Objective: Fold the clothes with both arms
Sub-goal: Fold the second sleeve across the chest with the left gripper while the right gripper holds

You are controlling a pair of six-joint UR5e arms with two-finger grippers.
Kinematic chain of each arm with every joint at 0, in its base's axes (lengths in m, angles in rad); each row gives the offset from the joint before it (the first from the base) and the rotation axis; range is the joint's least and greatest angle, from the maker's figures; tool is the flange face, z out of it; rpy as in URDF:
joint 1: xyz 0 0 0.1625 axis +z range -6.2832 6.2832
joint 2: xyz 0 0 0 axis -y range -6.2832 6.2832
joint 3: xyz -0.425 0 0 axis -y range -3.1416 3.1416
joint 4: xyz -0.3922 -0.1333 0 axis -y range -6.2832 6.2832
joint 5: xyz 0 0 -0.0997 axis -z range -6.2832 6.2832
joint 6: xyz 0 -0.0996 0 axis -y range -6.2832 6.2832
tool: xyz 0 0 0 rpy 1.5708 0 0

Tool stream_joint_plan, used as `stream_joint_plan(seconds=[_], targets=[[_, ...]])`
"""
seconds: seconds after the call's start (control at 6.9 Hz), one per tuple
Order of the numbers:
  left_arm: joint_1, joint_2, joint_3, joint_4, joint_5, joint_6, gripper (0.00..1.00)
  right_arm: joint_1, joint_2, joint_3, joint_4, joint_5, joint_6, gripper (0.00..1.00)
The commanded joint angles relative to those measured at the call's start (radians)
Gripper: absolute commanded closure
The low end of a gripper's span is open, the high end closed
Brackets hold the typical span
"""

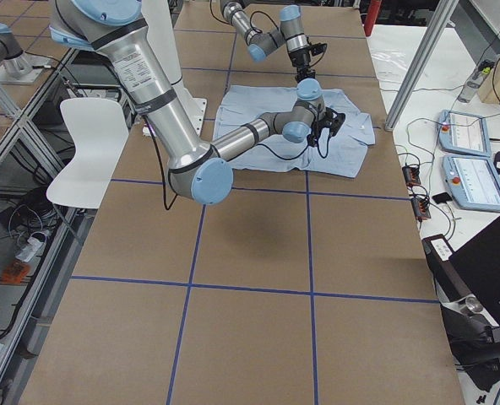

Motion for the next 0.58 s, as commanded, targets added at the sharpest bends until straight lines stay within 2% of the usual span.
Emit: stream_joint_plan(seconds=[0.0,0.15,0.44], targets=[[0.037,-0.013,0.003,-0.001,0.029,-0.007,0.23,0.017,-0.028,0.010,0.000,0.002,-0.022,0.01],[0.056,-0.013,-0.002,-0.001,0.029,-0.005,0.14,0.018,-0.033,0.010,0.000,0.002,-0.033,0.01],[0.056,0.013,-0.044,0.001,0.028,-0.001,0.13,0.011,-0.038,0.032,0.000,-0.007,-0.025,0.01]])
